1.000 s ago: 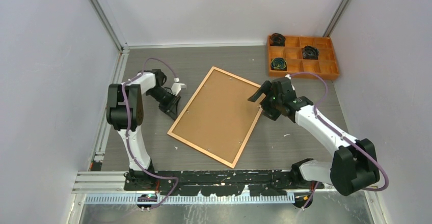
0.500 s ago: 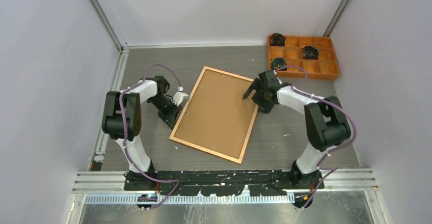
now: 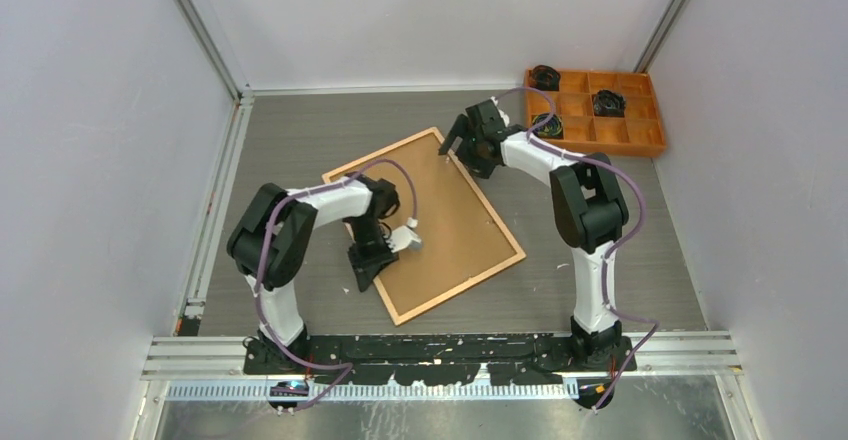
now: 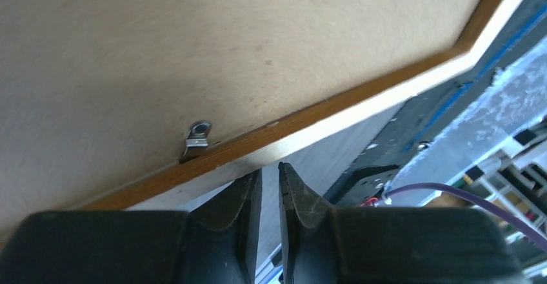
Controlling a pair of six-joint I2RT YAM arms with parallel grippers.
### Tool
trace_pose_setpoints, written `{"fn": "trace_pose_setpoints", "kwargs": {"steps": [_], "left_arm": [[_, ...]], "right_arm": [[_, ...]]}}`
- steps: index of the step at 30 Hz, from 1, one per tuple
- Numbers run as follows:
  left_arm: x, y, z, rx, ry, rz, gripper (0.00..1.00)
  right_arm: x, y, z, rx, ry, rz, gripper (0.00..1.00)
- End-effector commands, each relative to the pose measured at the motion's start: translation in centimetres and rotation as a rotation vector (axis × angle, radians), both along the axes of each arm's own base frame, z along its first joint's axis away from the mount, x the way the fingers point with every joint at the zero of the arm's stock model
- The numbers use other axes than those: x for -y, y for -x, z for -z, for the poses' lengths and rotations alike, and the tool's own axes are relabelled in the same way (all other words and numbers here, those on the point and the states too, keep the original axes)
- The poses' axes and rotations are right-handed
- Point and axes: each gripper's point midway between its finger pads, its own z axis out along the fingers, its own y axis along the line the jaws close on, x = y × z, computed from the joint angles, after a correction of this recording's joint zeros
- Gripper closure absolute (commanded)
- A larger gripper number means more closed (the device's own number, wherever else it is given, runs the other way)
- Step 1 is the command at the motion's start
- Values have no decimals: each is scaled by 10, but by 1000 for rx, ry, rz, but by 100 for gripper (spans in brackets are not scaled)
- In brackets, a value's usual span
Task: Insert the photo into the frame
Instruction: Adjust the photo frame at the center of the board.
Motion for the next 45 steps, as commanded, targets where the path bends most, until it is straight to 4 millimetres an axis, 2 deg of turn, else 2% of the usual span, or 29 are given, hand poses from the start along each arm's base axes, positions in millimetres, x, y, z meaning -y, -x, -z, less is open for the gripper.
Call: {"fn": "trace_pose_setpoints", "kwargs": {"steps": [1, 6, 10, 14, 17, 19, 22, 24, 25, 27, 30, 32, 34, 38, 43, 45], "left_arm": [[73, -9, 9, 69, 183, 74, 81], [95, -1, 3, 23, 228, 75, 77], [100, 1, -7, 10, 262, 68, 67], [91, 3, -28, 25, 291, 72, 51], [75, 1, -57, 6, 364, 22, 42], [59, -8, -76, 10, 404, -7, 39], [26, -46, -106, 85, 462, -103, 38], [-10, -89, -116, 191, 458, -216, 38], [-21, -109, -119, 236, 453, -248, 39], [-63, -157, -122, 313, 431, -405, 41], [-107, -209, -107, 290, 409, -605, 51], [-123, -229, -99, 262, 406, -686, 56], [-131, -240, -84, 256, 392, -733, 61], [-129, -245, -63, 238, 396, -765, 64], [-126, -245, -55, 210, 417, -768, 69], [-124, -244, -53, 198, 425, -768, 70]], "right_arm": [[-66, 20, -14, -81, -184, -181, 0], [-83, 14, -10, -119, -240, -244, 0], [-87, 7, -15, -118, -245, -270, 0], [-59, -17, -34, -65, -219, -201, 0], [-35, -32, -53, -7, -175, -145, 0], [-24, -36, -61, 12, -135, -127, 0], [-9, -39, -70, 38, -69, -89, 0], [0, -37, -75, 51, -39, -51, 0], [5, -35, -77, 57, -31, -30, 0], [6, -31, -85, 88, -53, 4, 0], [-5, -19, -92, 113, -104, 26, 0], [-17, -9, -99, 131, -121, 21, 0], [-35, 3, -100, 133, -140, 1, 0], [-76, 24, -101, 131, -176, -59, 1], [-118, 43, -94, 98, -238, -132, 2], [-128, 47, -87, 80, -250, -146, 2]]}}
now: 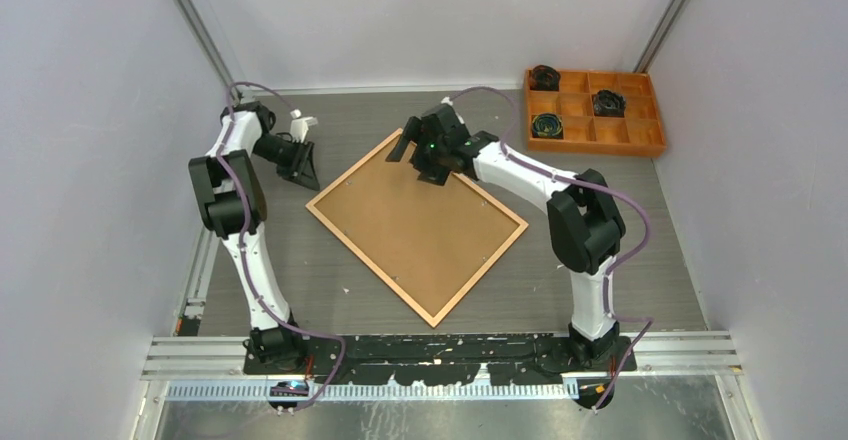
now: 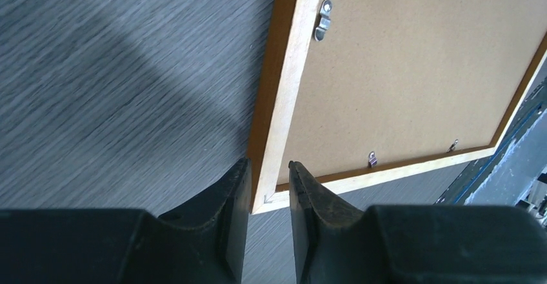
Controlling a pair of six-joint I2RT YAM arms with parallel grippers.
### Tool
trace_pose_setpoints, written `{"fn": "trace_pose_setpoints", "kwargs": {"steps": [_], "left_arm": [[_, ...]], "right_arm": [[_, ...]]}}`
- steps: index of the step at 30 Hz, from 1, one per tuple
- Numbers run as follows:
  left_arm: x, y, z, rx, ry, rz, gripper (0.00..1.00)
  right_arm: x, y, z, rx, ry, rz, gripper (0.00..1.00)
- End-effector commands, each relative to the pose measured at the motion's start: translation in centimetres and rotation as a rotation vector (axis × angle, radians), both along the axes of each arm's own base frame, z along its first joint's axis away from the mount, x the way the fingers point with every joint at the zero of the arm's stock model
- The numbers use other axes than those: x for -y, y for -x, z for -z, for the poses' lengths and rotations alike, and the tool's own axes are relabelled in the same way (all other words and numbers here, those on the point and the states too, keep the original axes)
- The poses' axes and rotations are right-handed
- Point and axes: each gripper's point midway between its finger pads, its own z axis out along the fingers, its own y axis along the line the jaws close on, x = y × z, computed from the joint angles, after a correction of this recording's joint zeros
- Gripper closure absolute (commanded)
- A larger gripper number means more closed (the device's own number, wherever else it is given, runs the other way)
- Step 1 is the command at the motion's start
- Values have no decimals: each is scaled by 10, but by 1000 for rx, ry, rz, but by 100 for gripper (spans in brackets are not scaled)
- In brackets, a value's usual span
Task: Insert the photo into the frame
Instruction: Adjust the photo frame at the center of the board, then install the photo frame at the center of the board.
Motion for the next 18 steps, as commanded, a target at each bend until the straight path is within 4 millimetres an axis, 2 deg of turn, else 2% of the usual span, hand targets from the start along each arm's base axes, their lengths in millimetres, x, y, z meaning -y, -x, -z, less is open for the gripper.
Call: {"fn": "trace_pose_setpoints", "kwargs": {"steps": [1, 8, 18], "left_arm": [[8, -5, -10, 28, 49, -5, 71], [8, -1, 10, -8, 53, 3, 75], [16, 18, 16, -34, 99, 55, 75]], "right_arm": [[-26, -2, -2, -2, -83, -4, 2], [-63, 14, 23, -58, -114, -52, 3], [-79, 19, 38, -86, -127, -55, 4]]}}
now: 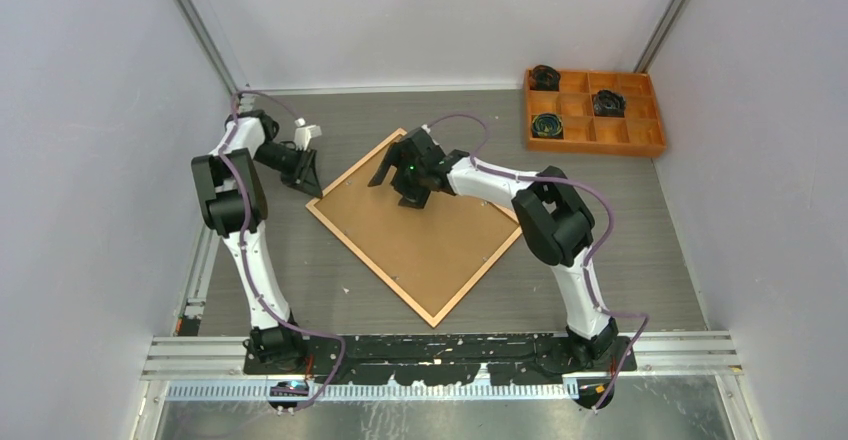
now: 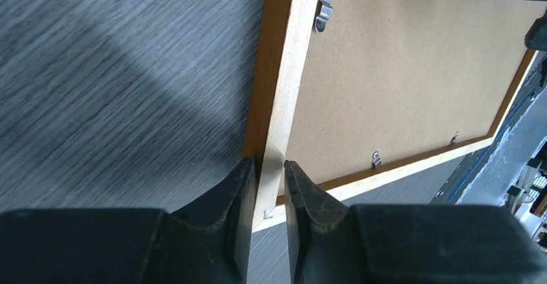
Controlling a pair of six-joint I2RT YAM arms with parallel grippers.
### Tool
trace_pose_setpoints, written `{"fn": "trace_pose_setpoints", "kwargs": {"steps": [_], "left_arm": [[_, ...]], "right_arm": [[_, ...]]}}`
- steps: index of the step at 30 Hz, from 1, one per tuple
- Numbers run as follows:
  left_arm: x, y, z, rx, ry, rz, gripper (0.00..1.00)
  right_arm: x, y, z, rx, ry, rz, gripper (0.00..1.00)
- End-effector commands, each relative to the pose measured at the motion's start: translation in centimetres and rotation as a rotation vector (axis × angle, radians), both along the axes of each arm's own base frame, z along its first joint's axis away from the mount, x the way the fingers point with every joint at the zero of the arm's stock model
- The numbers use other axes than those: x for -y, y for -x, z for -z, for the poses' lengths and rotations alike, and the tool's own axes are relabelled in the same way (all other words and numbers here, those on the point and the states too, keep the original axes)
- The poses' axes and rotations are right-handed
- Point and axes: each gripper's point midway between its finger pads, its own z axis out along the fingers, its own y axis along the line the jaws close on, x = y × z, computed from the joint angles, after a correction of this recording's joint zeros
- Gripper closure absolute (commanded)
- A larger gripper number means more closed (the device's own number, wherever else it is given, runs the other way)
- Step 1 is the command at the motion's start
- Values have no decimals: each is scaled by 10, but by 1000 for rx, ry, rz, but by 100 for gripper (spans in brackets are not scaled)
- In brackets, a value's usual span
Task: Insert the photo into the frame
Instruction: Install the photo frame at the center of the board.
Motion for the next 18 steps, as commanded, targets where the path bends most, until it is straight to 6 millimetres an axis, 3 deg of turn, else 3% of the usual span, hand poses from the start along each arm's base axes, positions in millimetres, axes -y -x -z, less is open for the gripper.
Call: {"fn": "trace_pose_setpoints", "kwargs": {"steps": [1, 10, 18], "left_arm": [[7, 8, 0, 3, 46, 33, 76], [15, 43, 3, -30, 78, 83, 83], [24, 76, 8, -66, 115, 96, 82]], "right_arm": [[-22, -14, -29, 56, -88, 12, 4], [-52, -11, -18, 18, -115, -7, 5], [-74, 6, -11, -17, -137, -30, 7]]}}
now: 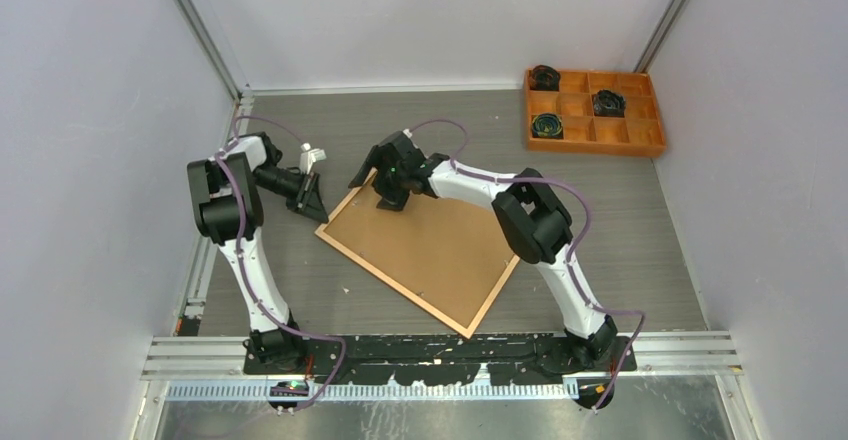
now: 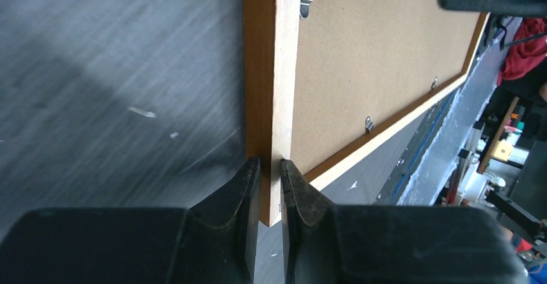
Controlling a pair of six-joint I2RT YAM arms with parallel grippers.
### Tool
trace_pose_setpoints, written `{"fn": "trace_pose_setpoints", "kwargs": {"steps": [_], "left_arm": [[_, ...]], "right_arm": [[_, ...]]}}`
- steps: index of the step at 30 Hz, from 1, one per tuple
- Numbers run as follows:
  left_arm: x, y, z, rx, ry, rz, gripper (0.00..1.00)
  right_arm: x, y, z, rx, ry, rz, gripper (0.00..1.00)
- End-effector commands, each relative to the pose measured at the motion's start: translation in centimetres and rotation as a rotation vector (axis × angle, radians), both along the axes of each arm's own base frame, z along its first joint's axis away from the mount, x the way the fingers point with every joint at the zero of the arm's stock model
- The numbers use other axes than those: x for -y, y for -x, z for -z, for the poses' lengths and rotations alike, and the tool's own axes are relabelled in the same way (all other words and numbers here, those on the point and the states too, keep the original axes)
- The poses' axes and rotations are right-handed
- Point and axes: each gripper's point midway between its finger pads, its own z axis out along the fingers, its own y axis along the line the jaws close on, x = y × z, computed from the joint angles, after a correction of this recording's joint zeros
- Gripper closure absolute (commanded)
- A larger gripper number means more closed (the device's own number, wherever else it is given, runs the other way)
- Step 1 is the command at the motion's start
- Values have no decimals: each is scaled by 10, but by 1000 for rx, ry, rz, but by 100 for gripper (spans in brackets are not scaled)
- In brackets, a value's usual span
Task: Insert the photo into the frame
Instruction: Install the photo frame at the center of the board.
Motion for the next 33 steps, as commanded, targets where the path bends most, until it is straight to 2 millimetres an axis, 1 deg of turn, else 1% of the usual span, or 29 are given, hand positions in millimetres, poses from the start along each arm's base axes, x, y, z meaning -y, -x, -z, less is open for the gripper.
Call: {"fn": "trace_pose_setpoints", "kwargs": {"steps": [1, 3, 7, 16, 27, 33], "left_arm": [[3, 15, 0, 15, -3, 40, 82], [4, 16, 0, 14, 0, 36, 82], [4, 16, -1, 20, -4, 33, 82], [2, 15, 1, 22, -23, 30, 82], [1, 13, 1, 27, -30, 29, 82], [3, 12, 1, 31, -32, 31, 83]], "right_arm": [[-25, 7, -13, 4, -58, -16, 7], [-32, 13, -11, -6, -64, -30, 8], [-40, 18, -5, -17, -55, -41, 9], [-45, 12, 6, -32, -54, -26, 10], [-54, 8, 11, -48, -67, -16, 11], [-54, 7, 17, -66, -66, 5, 11]]}}
